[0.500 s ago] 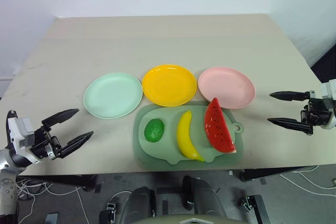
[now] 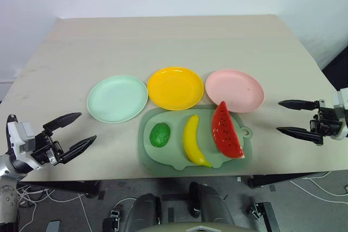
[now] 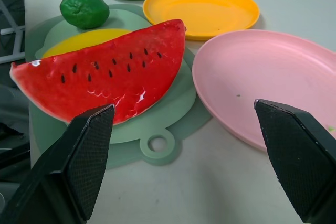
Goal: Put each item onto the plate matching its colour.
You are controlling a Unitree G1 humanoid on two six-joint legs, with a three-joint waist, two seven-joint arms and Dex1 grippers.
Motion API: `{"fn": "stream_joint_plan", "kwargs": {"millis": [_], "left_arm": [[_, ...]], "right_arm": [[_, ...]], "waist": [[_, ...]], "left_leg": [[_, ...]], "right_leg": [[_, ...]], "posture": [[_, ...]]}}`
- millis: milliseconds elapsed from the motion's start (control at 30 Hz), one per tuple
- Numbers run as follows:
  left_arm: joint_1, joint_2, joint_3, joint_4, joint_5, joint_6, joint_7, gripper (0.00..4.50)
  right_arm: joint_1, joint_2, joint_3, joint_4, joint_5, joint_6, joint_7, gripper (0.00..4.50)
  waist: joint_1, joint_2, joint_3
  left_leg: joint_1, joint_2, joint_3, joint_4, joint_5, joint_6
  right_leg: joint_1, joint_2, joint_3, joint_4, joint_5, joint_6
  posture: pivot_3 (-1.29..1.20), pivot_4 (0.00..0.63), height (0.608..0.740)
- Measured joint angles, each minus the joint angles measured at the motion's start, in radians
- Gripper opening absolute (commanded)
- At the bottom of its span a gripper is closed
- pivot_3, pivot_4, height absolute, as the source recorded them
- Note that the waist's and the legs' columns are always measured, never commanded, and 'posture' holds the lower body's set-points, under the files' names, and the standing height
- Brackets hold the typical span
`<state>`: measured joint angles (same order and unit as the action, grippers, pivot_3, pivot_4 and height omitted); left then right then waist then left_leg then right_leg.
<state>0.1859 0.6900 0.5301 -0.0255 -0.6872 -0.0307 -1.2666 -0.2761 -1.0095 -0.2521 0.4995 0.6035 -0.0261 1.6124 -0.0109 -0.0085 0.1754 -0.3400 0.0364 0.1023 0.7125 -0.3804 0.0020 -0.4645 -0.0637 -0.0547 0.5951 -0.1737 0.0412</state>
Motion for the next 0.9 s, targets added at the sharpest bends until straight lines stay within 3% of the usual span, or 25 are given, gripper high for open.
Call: {"fn": "stream_joint_plan", "kwargs": {"millis": [633,900], "left_arm": [[0.007,-0.047,-0.032,0.0,0.002,-0.002,-0.062,4.48],[0.003,-0.021,-0.034,0.041,0.009,-0.03,-0.118,4.48]], "right_arm": [[0.125,-0.011,-0.043,-0.202,0.04,0.065,0.0,4.5],[0.157,-0.009,-0.046,-0.271,0.04,0.069,0.001,4.5]], "waist": [[0.001,0.0,0.0],[0.001,0.0,0.0]], "left_leg": [[0.0,-0.001,0.0,0.0,0.0,0.0],[0.0,-0.001,-0.001,0.0,0.0,0.0]], "right_leg": [[0.0,0.0,0.0,0.0,0.0,0.0],[0.0,0.0,0.0,0.0,0.0,0.0]], "posture": [[0.0,0.15,0.736],[0.0,0.15,0.736]]}}
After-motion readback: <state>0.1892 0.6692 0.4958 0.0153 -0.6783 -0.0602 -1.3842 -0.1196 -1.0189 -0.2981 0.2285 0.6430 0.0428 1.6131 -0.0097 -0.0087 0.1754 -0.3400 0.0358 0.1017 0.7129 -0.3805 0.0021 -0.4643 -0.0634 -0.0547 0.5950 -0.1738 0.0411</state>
